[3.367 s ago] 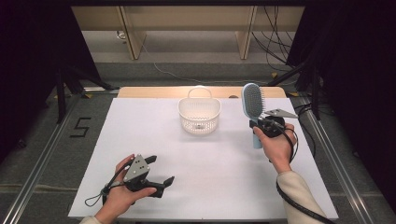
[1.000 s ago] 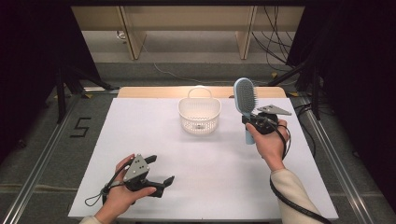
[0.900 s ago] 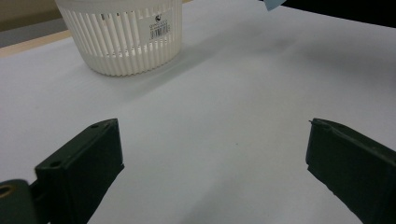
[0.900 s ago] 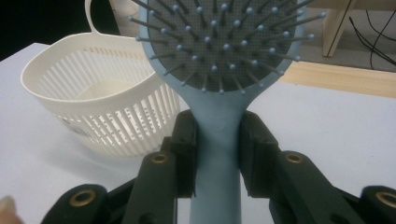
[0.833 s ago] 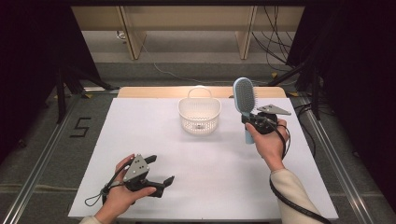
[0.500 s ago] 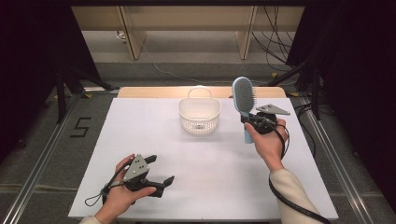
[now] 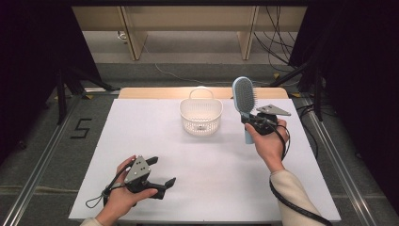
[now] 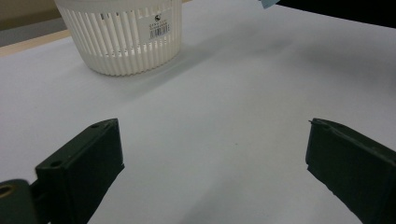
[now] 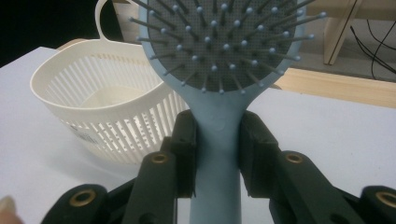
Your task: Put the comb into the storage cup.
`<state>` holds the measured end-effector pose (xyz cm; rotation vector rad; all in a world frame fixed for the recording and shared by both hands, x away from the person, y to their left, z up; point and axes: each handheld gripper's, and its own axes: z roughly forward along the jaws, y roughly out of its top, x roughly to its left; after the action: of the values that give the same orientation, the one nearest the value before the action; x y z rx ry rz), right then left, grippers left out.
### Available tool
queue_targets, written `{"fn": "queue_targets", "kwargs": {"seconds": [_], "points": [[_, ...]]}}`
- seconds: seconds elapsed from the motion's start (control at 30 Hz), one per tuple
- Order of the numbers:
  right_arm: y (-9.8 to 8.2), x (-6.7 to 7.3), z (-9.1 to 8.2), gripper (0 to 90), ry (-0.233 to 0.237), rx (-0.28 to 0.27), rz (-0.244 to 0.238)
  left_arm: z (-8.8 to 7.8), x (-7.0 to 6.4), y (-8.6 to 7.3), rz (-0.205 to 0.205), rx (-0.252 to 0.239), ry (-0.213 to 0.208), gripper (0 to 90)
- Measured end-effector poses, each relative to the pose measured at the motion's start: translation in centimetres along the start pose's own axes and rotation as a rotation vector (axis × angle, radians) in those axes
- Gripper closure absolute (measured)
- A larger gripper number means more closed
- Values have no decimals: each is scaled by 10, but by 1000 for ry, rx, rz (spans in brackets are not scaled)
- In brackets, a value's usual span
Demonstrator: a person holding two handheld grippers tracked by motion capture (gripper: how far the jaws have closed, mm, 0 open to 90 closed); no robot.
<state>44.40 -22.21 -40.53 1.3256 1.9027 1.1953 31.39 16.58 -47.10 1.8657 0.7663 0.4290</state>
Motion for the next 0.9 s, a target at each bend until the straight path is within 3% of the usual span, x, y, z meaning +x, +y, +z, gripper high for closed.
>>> {"fn": "queue_targets", "kwargs": {"seconds": [0.9], "points": [[6, 5, -1, 704, 4, -35, 2, 0, 0, 0, 1, 0, 3, 35]]}}
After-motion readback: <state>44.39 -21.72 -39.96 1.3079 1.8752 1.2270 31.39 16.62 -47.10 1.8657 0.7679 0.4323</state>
